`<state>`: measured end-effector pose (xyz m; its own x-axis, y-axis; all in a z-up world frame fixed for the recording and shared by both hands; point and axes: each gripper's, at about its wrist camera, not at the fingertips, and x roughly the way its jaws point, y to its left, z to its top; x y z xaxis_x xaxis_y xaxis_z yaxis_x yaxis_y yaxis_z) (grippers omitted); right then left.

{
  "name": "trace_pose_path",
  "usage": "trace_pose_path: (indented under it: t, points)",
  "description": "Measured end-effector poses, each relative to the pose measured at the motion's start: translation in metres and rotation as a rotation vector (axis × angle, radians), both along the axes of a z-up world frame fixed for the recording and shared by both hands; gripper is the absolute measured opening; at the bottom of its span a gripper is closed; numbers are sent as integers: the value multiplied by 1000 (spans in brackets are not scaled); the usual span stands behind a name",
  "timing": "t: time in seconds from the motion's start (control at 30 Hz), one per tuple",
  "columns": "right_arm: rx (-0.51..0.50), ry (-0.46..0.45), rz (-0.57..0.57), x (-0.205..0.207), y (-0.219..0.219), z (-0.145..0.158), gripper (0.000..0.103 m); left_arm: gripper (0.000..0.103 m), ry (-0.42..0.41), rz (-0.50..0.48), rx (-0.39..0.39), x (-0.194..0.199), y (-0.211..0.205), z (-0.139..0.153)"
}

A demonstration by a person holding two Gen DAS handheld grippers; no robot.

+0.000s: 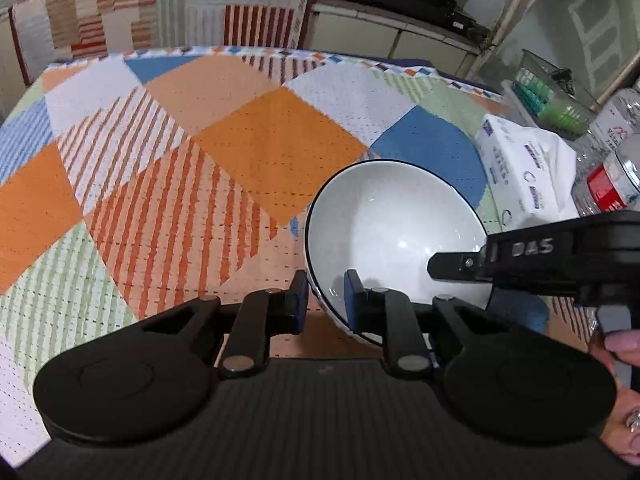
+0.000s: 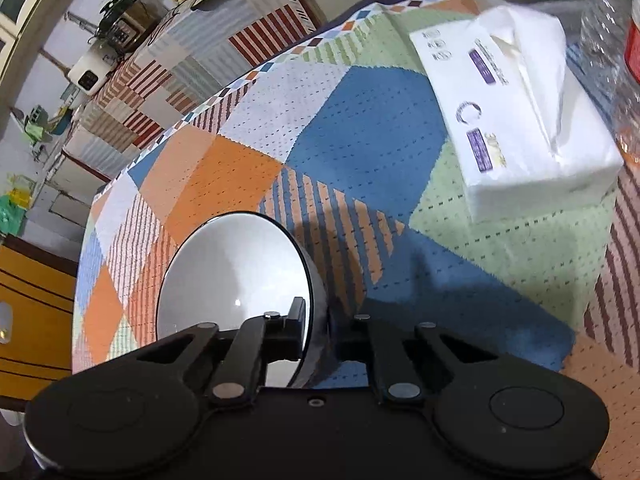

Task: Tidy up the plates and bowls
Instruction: 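Move both grippers to the last white bowl and grip its rim, then carry the last white bowl onto the nested bowls and lower it inside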

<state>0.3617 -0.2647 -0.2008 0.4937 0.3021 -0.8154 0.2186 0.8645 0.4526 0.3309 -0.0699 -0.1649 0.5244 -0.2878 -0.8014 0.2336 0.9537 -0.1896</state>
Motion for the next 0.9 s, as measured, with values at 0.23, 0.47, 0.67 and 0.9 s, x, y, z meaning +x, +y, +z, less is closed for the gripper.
trace_pose_path:
  t: [0.23,0.47,0.67,0.9]
  points:
    - [-25,-15,42,-16,-5,10,12,17,6,-67,7,-20,-2,25]
    - [80,-39,-3,-46,-24,22,12,17,32,-116,15,-39,-8,50]
    - [99,-63,-4,-73,-27,44,12,17,31,-139,21,-66,-9,77]
    - [104,-87,67,-114,-24,71,15,17,93,-185,94,-107,-14,103]
